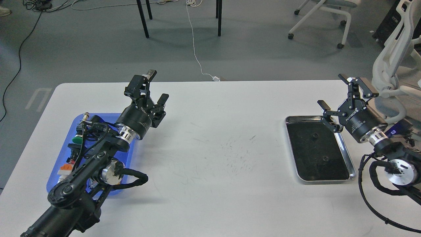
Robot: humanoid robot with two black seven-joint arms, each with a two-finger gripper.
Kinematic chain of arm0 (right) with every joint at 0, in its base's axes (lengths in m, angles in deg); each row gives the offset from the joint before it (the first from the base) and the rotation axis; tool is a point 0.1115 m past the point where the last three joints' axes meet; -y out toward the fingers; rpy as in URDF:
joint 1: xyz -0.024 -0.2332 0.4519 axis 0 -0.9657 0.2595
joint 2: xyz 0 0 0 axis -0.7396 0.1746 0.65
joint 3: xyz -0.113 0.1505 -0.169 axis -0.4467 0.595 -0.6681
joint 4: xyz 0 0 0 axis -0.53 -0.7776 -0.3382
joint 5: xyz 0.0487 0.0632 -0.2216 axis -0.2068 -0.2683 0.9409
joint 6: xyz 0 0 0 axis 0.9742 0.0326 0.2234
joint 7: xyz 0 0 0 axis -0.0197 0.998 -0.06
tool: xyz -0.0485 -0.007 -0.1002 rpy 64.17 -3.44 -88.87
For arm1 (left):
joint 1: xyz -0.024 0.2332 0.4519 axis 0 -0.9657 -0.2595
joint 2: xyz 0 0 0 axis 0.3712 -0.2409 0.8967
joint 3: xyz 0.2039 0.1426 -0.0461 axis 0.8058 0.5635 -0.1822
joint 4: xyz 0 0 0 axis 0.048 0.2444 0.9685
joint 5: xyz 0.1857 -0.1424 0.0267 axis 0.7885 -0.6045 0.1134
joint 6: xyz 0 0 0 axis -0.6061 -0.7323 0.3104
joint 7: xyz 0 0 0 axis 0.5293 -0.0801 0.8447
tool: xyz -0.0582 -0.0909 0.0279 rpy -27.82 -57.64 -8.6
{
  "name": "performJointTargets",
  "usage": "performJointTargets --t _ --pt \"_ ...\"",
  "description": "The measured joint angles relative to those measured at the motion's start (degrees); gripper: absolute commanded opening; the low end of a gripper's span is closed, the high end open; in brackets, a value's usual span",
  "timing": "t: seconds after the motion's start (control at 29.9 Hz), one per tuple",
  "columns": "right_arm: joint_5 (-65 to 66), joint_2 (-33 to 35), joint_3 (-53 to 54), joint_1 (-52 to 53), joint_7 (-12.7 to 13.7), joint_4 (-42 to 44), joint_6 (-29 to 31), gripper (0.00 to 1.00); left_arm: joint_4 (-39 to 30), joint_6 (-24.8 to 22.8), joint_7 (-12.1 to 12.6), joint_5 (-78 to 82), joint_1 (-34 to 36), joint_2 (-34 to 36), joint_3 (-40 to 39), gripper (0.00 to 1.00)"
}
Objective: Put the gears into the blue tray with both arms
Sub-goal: 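Move the right gripper over the metal tray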
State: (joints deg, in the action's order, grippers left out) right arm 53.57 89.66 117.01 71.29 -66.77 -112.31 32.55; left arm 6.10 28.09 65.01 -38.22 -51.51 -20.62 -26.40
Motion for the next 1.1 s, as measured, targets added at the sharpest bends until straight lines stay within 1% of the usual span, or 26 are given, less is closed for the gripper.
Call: performJointTargets --t 0.27,0.43,0.57,0.64,0.74,0.8,0.94,1.1 --pt "1.41 0.45 -0.47 0.57 0.0 -1.12 -0.2 0.99 0.09 -0.5 0.23 -0.32 0.04 1.36 -0.1 0.98" --pt "12.0 3.69 -0.54 3.11 0.0 -2.15 0.44 0.99 0.37 -0.25 -0.89 -0.84 1.58 2.91 -0.21 0.98" --pt "27.25 11.1 -1.09 5.52 0.0 -6.46 0.87 0.99 0.31 -0.38 -1.67 -0.86 3.17 3.39 0.21 0.98" --pt "35.67 15.43 -2.17 7.23 0.0 -8.8 1.62 0.99 -0.04 -0.42 -2.57 -0.85 3.21 3.44 0.33 0.98" --pt "49.76 20.77 -6.84 12.61 -0.01 -11.06 3.99 0.99 -0.71 -0.44 -4.63 -0.75 3.06 3.51 0.46 0.98" --pt "59.88 23.23 -11.67 17.86 0.0 -11.92 5.37 0.99 -1.12 -0.43 -5.23 -0.59 2.78 3.57 0.56 0.98" --pt "78.43 24.97 -22.98 27.27 -0.01 -12.36 6.27 0.98 -2.12 -0.43 -5.82 -0.29 1.56 3.62 1.32 0.98" --pt "93.09 24.91 -34.26 35.75 0.0 -11.87 6.32 0.97 -3.76 -0.45 -6.67 -0.19 -0.32 3.69 1.57 0.98"
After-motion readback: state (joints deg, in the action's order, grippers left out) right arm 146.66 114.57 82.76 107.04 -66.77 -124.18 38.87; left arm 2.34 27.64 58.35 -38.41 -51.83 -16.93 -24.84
